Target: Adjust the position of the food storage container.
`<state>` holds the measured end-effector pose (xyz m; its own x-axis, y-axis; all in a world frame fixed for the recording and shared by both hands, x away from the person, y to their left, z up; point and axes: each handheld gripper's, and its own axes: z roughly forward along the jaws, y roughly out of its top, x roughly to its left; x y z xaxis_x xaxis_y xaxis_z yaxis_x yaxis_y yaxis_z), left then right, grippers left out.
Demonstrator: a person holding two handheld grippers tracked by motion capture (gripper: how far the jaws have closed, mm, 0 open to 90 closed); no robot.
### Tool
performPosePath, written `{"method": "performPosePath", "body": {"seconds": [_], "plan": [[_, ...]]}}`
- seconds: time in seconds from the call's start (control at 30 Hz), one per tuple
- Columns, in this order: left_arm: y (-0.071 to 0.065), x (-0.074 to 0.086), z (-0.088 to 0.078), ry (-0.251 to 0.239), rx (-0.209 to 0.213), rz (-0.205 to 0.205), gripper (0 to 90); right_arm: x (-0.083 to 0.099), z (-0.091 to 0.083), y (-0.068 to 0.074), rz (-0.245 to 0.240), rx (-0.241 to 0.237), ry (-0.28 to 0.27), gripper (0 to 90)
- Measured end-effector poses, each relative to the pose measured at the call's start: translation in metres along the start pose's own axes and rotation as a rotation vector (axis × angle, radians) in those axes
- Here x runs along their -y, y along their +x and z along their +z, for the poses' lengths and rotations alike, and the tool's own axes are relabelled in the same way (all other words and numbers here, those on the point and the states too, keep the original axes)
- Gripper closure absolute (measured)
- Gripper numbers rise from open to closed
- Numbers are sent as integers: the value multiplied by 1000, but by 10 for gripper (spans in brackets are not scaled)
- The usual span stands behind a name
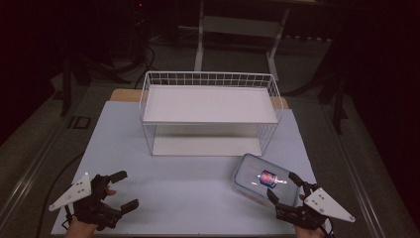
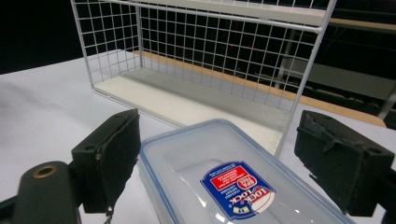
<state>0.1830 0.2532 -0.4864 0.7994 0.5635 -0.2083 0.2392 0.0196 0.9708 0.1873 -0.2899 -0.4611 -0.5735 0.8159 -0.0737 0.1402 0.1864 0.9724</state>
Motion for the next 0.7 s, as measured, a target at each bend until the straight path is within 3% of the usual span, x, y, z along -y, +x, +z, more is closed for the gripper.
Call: {"method": "performPosePath", "body": {"seconds": [0.4,0.53,0.7], "plan": [[-1,-1,-1,-9,7,-1,0,-12,-9,-7,68,-37,-24,132],[0,0,1,2,14,-3,0,-15,-14,-19,101,-61,1,133],[0,0,1,3,16,0,0,-16,-22,-32,94,-34,46,133]]}}
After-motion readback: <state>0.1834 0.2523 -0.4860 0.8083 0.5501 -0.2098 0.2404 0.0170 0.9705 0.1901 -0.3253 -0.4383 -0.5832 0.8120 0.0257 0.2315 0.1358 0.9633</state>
